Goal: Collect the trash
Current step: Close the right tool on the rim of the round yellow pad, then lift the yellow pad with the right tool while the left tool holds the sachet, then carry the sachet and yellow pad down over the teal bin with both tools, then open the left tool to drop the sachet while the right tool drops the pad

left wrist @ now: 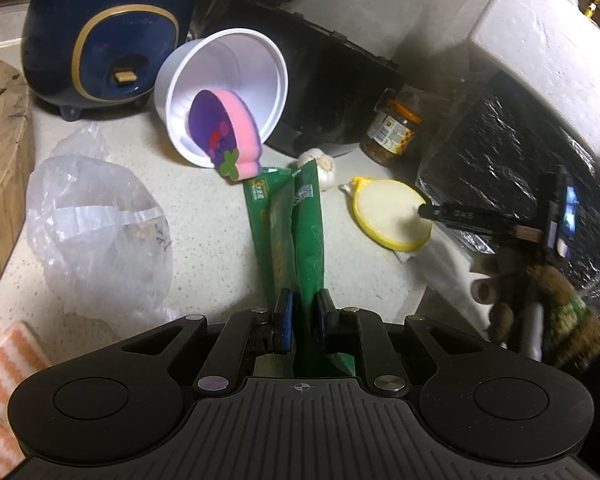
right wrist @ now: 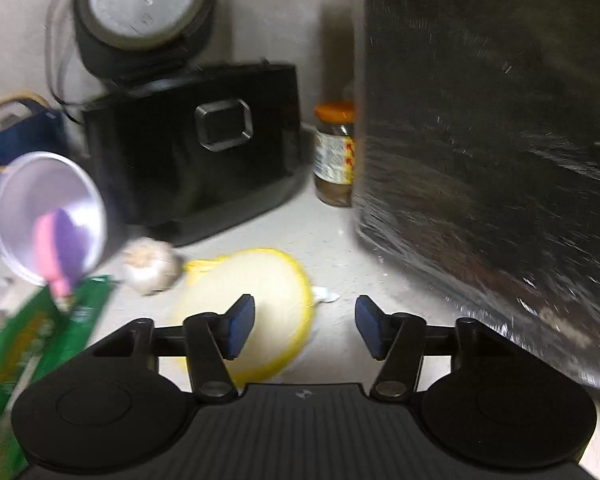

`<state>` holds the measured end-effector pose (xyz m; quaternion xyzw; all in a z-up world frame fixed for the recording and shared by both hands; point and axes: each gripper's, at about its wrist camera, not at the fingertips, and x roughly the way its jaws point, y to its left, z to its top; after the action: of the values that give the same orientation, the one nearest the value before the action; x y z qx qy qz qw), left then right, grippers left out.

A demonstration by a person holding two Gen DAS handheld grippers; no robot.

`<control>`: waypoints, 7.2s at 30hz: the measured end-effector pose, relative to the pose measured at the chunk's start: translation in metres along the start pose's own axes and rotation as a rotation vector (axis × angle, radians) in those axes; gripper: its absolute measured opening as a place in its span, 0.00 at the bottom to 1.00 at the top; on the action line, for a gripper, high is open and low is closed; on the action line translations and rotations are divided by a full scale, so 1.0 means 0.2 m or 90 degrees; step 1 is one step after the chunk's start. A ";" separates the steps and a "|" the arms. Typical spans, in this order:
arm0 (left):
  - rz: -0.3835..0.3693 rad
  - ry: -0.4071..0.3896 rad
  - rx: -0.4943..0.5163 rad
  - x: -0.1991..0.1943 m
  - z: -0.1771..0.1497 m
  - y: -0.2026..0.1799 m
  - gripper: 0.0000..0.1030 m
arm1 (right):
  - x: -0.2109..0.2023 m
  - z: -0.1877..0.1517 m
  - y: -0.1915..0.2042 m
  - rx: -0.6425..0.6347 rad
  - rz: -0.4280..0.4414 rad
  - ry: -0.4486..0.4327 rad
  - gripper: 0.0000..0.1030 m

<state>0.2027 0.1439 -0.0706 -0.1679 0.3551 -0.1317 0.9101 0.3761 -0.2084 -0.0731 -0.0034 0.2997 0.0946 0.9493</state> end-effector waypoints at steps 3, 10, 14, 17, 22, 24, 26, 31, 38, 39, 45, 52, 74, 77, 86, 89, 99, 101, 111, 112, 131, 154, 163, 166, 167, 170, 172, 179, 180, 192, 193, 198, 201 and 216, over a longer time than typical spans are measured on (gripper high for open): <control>0.005 0.004 -0.004 0.01 0.00 0.01 0.15 | 0.13 0.03 -0.06 0.026 0.003 0.032 0.55; 0.013 0.012 -0.010 0.04 0.01 0.02 0.15 | 0.25 0.03 -0.16 0.135 0.074 0.066 0.52; 0.010 0.017 -0.008 0.05 0.01 0.02 0.15 | 0.21 0.02 -0.16 0.135 0.114 0.072 0.20; 0.003 0.020 -0.005 0.06 0.01 0.02 0.15 | 0.12 0.01 -0.13 0.136 0.142 0.063 0.11; -0.010 0.023 0.004 0.06 0.01 0.00 0.15 | -0.02 -0.04 -0.05 0.151 0.193 0.076 0.09; -0.014 0.023 0.007 0.06 0.01 0.00 0.15 | -0.07 -0.07 -0.02 0.162 0.218 0.086 0.09; -0.017 0.022 0.009 0.05 0.00 0.00 0.15 | -0.13 -0.11 0.01 0.180 0.245 0.098 0.09; -0.010 0.010 0.010 0.02 0.00 0.01 0.15 | -0.25 -0.22 0.09 0.221 0.306 0.127 0.09; 0.011 0.003 0.011 0.00 0.00 0.03 0.15 | -0.45 -0.33 0.28 0.100 0.258 0.080 0.09; 0.012 0.004 0.011 0.00 -0.01 0.03 0.15 | -0.47 -0.34 0.31 0.077 0.250 0.069 0.09; 0.041 -0.003 0.025 -0.01 0.00 0.02 0.15 | -0.52 -0.34 0.44 -0.005 0.252 0.030 0.24; 0.058 0.014 0.056 0.01 -0.01 -0.01 0.16 | -0.36 -0.35 0.37 0.080 0.243 0.083 0.27; 0.014 0.058 0.084 0.06 -0.04 -0.08 0.16 | -0.46 -0.52 0.17 0.185 0.279 0.130 0.14; 0.013 0.060 0.093 0.07 -0.04 -0.08 0.17 | -0.41 -0.53 0.14 0.225 0.268 0.138 0.36; 0.035 0.084 0.103 0.12 -0.05 -0.10 0.25 | -0.31 -0.52 0.16 0.271 0.327 0.176 0.41; 0.033 0.089 0.106 0.13 -0.06 -0.10 0.26 | -0.43 -0.46 0.23 0.193 0.329 0.122 0.37; 0.024 0.107 0.067 0.13 -0.02 -0.05 0.28 | -0.24 -0.33 0.31 0.184 0.289 0.154 0.24; 0.021 0.083 0.051 0.11 0.00 -0.04 0.28 | -0.26 -0.33 0.32 0.175 0.293 0.140 0.20; 0.109 0.089 0.173 0.20 -0.02 -0.16 0.33 | -0.30 -0.34 0.38 0.145 0.284 0.131 0.19; 0.114 0.088 0.182 0.20 -0.02 -0.16 0.36 | -0.31 -0.35 0.38 0.143 0.282 0.132 0.19; 0.057 0.098 0.175 0.21 -0.05 -0.13 0.33 | -0.40 -0.35 0.40 0.117 0.253 0.100 0.15; -0.103 0.045 0.130 -0.09 -0.12 -0.25 0.16 | -0.98 -0.57 0.20 0.243 0.063 -0.014 0.14; -0.132 0.283 0.041 0.11 -0.70 -0.44 0.16 | -1.13 -1.04 -0.26 0.300 -0.013 0.065 0.14; -0.101 0.389 -0.041 0.28 -0.96 -0.36 0.16 | -1.12 -1.22 -0.38 0.317 -0.028 0.124 0.14; -0.084 0.422 -0.083 0.35 -1.06 -0.31 0.16 | -1.11 -1.28 -0.40 0.320 -0.033 0.143 0.14; -0.010 0.474 -0.164 0.56 -1.32 -0.19 0.16 | -1.07 -1.42 -0.44 0.331 -0.032 0.189 0.14; 0.041 0.481 -0.194 0.71 -1.45 -0.12 0.16 | -1.04 -1.51 -0.44 0.332 -0.030 0.214 0.14; 0.057 0.412 -0.297 1.12 -1.64 0.09 0.28 | -0.91 -1.67 -0.40 0.302 -0.012 0.287 0.14; 0.060 0.409 -0.282 1.14 -1.65 0.09 0.28 | -0.91 -1.68 -0.38 0.291 -0.007 0.288 0.14; -0.021 0.330 -0.239 0.83 -1.56 0.10 0.29 | -0.62 -1.70 -0.27 0.215 0.045 0.353 0.14; -0.026 0.323 -0.232 0.78 -1.55 0.10 0.29 | -0.58 -1.69 -0.25 0.204 0.050 0.353 0.14; -0.038 0.294 -0.225 0.54 -1.52 0.10 0.29 | -0.26 -1.67 -0.15 0.176 0.070 0.372 0.14; -0.038 0.292 -0.228 0.43 -1.52 0.12 0.29 | -0.01 -1.71 -0.13 0.211 0.083 0.411 0.14; -0.076 0.265 -0.128 0.18 -1.20 -0.03 0.29 | -0.12 -1.63 -0.22 0.300 0.040 0.415 0.25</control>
<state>0.0606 0.0747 -0.2559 -0.2479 0.5356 -0.1810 0.7867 0.1790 -0.2773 -0.3289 0.1934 0.5986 0.0462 0.7759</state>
